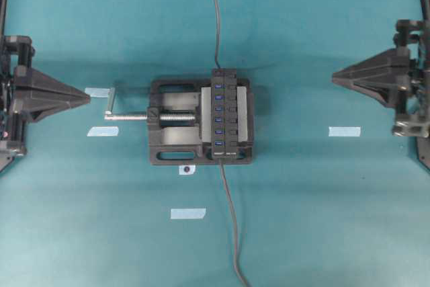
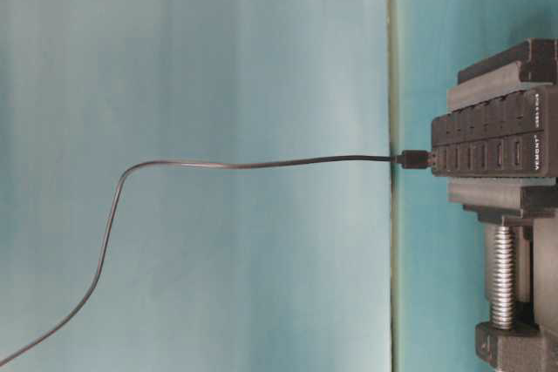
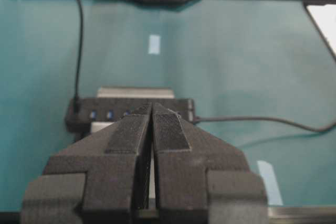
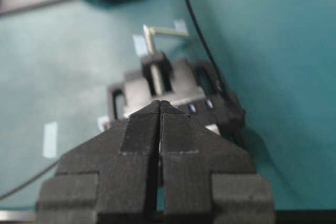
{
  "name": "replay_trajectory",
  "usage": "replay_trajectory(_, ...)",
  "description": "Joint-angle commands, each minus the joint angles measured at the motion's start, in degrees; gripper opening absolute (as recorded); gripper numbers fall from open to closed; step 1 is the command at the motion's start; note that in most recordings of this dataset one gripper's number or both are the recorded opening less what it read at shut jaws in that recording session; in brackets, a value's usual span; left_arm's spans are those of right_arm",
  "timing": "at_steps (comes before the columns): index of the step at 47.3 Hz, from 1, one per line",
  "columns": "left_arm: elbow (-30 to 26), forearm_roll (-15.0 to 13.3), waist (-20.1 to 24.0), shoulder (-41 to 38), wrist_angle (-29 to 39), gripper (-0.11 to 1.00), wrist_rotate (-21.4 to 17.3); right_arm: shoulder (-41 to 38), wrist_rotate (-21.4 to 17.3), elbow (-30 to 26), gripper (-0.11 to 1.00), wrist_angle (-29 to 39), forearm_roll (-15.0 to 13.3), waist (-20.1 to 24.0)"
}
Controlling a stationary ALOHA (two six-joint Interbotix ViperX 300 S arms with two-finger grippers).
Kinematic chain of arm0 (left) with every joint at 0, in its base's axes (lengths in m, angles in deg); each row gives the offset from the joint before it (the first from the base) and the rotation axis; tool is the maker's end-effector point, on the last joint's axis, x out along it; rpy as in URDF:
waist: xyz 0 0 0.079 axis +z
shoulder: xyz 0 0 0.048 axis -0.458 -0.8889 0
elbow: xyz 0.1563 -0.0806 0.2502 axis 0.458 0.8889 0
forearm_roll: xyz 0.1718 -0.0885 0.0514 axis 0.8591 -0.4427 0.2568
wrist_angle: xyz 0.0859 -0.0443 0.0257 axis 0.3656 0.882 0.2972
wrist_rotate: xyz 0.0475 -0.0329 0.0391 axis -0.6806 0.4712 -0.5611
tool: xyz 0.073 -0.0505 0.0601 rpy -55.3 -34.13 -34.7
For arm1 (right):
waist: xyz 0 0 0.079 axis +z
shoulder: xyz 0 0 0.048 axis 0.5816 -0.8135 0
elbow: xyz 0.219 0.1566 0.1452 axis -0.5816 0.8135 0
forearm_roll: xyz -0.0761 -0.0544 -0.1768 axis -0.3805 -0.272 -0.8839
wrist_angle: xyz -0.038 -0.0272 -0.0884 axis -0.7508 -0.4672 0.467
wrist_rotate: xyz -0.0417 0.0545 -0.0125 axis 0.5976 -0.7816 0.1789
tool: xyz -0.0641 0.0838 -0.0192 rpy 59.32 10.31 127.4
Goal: Insert the USB into the front port of the fixed hub.
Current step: 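Move the right gripper over the end of the USB hub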
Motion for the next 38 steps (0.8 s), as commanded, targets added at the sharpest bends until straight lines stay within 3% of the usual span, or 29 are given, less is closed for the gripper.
replay_trajectory(1, -1.4, 0.2, 0.5, -0.4, 0.1, 0.00, 0.0, -1.6, -0.4, -2.3, -0.04, 1.0, -0.5, -1.0)
replay_trajectory(19, -1.2, 0.2, 0.5, 0.6, 5.5, 0.00, -0.2, -11.6, -0.3, -7.6, -0.04, 5.9, -0.9, -3.0)
replay_trajectory(38, -1.2, 0.2, 0.5, 0.2, 8.3, 0.00, -0.1, -20.6, -0.3, -11.4, -0.04, 6.9, -3.9, -3.5)
